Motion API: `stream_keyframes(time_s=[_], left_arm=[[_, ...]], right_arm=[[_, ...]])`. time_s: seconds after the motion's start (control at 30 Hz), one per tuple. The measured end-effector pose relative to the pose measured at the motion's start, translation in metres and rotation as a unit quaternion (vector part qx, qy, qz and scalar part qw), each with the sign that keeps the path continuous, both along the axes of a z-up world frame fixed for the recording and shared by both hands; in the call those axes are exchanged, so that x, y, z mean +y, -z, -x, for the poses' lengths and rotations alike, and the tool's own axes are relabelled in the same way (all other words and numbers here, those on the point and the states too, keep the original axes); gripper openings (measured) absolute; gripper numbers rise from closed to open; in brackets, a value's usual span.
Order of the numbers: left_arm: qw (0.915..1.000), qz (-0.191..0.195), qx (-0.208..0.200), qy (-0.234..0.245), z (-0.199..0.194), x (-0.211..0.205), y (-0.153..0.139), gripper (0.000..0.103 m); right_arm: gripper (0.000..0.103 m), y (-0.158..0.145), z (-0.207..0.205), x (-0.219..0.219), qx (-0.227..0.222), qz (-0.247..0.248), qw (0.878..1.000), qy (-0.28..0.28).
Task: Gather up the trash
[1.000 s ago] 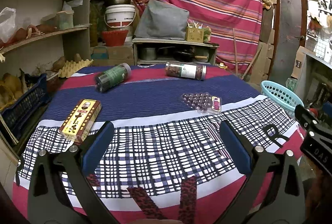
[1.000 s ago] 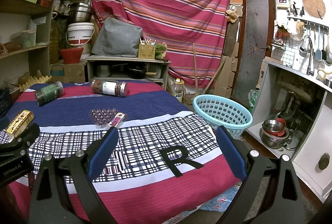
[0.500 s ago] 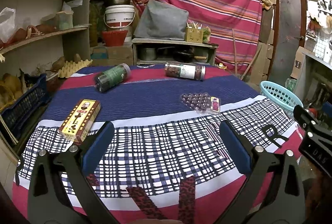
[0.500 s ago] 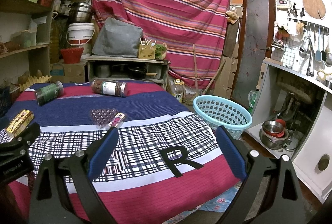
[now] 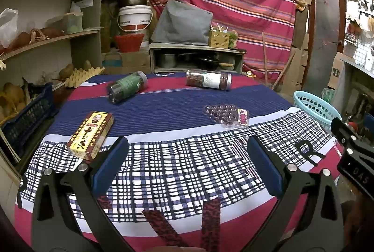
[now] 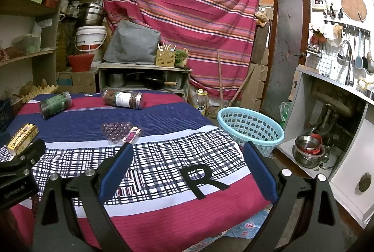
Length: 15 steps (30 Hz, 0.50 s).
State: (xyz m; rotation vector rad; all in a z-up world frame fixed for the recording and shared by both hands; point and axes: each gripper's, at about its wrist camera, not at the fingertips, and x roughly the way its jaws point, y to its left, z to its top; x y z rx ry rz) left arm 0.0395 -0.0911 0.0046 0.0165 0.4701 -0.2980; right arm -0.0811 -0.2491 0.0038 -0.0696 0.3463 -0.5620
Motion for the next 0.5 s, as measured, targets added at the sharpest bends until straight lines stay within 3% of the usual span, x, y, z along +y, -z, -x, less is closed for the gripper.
stream_keyframes(time_s=[0.5], left_arm=[[1.0, 0.0, 0.0, 0.0, -0.0002, 0.0001, 0.0, 0.098]], right_arm=[[0.093, 0.0001, -0.0004, 0.0006, 0.0, 0.001, 1.0, 0.0]])
